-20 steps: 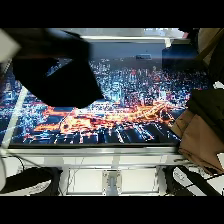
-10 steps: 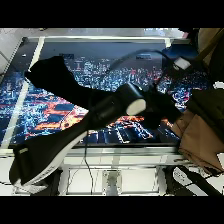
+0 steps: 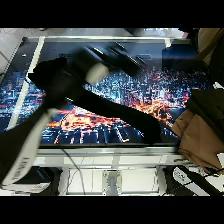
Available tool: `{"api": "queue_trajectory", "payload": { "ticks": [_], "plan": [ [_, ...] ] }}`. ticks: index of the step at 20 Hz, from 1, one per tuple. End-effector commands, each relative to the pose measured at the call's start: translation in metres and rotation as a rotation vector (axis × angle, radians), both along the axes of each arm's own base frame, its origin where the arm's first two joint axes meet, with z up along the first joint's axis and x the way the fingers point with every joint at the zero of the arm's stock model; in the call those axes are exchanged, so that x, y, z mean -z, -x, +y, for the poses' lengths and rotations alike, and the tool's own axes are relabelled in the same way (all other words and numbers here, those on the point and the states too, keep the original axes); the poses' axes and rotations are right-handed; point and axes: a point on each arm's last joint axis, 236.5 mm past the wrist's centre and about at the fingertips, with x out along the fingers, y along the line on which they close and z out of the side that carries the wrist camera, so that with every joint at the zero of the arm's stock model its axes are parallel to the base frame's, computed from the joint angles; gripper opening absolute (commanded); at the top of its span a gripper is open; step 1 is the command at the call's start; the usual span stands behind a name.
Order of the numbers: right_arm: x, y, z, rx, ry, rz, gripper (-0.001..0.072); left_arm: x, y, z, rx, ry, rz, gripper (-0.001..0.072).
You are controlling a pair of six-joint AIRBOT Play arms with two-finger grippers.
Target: Fold the clothes and pants, and hang the long-sleeved shirts on hangers.
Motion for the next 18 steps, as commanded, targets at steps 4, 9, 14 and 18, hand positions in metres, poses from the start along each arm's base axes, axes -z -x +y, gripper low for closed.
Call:
{"api": "queue_trajectory", "payload": {
  "ticks": [4, 9, 14, 18],
  "plan": [
    [0.016, -0.052, 0.109, -0.195, -0.444, -0.156, 0.0472, 0.018, -0.085, 0.306, -0.681, 0.088, 0.135, 0.0700],
    [0.056, -0.059, 0.191, -0.367, -0.505, -0.065, 0.0472, 0.174, -0.114, 0.352, -0.787, 0.015, 0.506, 0.0701],
    [0.133, -0.070, 0.296, -0.597, -0.502, 0.098, 0.0472, 0.287, -0.129, 0.326, -0.780, 0.004, 0.711, 0.0701],
    [0.222, -0.063, 0.366, -0.715, -0.466, 0.251, 0.0472, 0.310, -0.160, 0.290, -0.724, 0.172, 0.695, 0.0701]
  ]
}}
